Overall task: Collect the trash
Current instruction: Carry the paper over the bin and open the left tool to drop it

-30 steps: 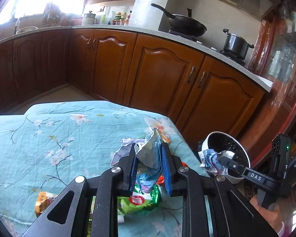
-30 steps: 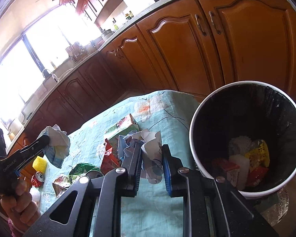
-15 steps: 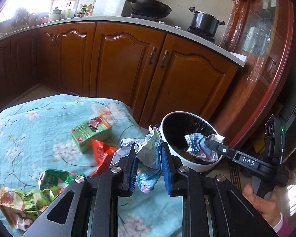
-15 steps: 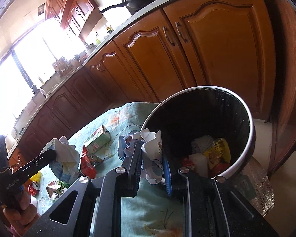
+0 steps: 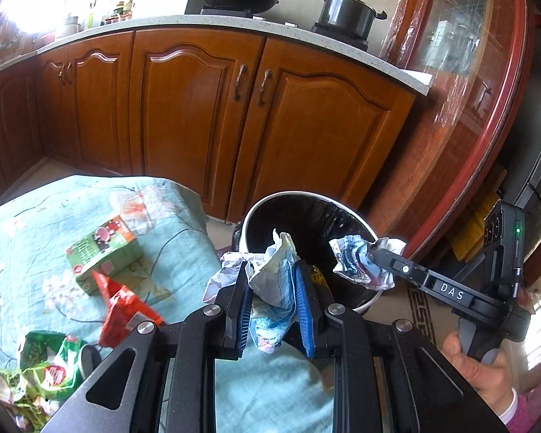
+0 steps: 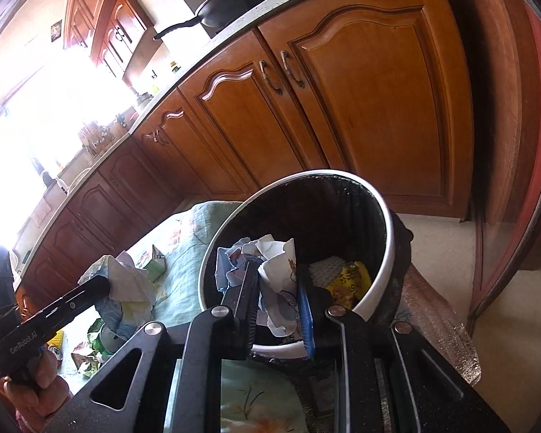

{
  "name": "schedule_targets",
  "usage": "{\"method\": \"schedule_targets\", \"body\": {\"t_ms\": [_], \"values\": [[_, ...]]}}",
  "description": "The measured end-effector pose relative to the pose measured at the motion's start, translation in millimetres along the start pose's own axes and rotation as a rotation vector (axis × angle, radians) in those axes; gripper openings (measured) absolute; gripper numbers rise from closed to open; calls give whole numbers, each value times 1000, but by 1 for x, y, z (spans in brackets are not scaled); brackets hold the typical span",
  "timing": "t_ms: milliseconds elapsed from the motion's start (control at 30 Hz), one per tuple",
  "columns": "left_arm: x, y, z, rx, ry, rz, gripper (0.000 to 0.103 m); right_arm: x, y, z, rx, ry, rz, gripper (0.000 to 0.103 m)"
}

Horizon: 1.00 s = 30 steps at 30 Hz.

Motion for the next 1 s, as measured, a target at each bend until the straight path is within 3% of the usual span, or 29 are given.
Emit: {"method": "schedule_targets", "body": {"t_ms": [600,767,833,900,1000], "values": [[27,-78,-18,-71,-45,-8,22,24,-21,-19,-29,37,59,22],[27,-95,-19,-87,-26,-17,27,30,-30,-22,-41,39,70,25],[29,-99,-19,-93,-16,-10,35,32,-35,-22,-56,33,72,31],[31,-101,-19,-97,-12,-11,42,35,-38,-21,-65,22,70,50],[34,-99,-19,-88,-19,-12,51,37,-38,-21,-64,10,64,57]]}}
Point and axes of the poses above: each gripper's, at about its wrist camera, not at the fingertips, and y roughly against the way its jaws point, x to its right, z to its underside, the point moved 9 cm from there along -y, roughly the way its jaws point, and after that the axes turned 3 degrees about z, right-handed, at the moved point
